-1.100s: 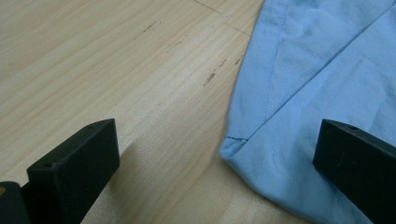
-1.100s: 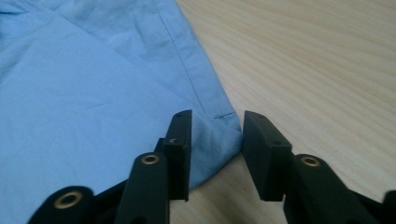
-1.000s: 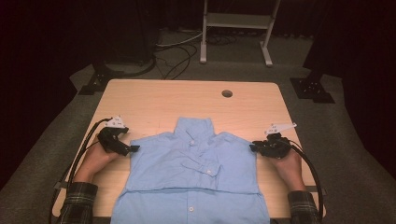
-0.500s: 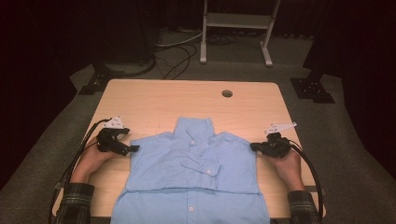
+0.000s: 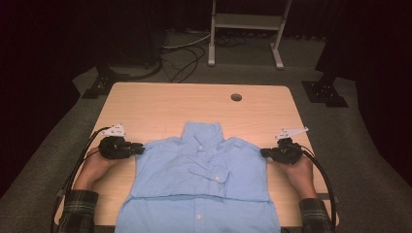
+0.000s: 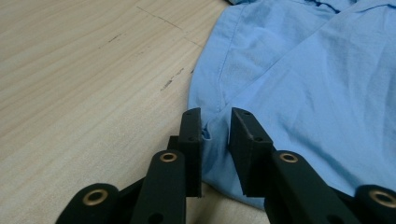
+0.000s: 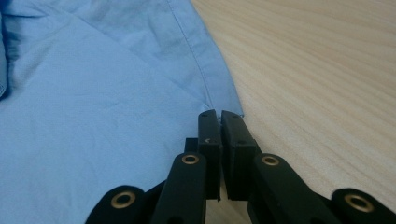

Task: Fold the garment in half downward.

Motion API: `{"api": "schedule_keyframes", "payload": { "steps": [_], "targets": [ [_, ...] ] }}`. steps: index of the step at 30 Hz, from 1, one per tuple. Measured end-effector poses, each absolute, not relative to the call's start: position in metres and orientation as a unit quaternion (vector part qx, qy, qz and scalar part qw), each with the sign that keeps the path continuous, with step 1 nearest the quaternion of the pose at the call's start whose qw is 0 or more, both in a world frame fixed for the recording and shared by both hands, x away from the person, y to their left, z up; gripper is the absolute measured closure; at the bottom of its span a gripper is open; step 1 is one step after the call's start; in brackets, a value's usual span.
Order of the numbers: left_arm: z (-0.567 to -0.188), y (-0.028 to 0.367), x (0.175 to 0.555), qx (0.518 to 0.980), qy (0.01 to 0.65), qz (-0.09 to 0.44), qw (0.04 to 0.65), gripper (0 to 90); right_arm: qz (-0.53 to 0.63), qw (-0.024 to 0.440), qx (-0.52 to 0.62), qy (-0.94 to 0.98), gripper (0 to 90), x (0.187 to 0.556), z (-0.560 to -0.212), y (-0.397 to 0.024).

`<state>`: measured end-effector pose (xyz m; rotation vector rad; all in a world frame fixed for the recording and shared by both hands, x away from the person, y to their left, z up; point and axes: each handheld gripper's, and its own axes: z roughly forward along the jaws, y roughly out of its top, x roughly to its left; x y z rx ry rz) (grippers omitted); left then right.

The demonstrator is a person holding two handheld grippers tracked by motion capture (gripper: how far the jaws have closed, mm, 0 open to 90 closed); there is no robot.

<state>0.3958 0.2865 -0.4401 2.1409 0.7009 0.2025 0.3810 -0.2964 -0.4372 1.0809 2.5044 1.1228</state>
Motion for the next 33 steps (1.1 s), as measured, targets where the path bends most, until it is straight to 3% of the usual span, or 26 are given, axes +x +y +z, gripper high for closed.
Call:
{"api": "schedule_keyframes", "payload": {
  "steps": [8, 22, 33],
  "targets": [
    [-0.437, 0.284, 0.395, 0.852, 0.301, 0.075, 0.421, 85.4, 0.368, 0.109, 0.36, 0.85, 88.1, 0.381, -0.435, -0.295],
    [-0.418, 0.279, 0.406, 0.827, 0.346, 0.127, 0.424, 86.7, 0.375, 0.138, 0.365, 0.841, 88.2, 0.398, -0.421, -0.296],
    [-0.41, 0.278, 0.432, 0.807, 0.382, 0.13, 0.432, 87.2, 0.402, 0.153, 0.377, 0.821, 88.2, 0.425, -0.402, -0.296]
  ]
}}
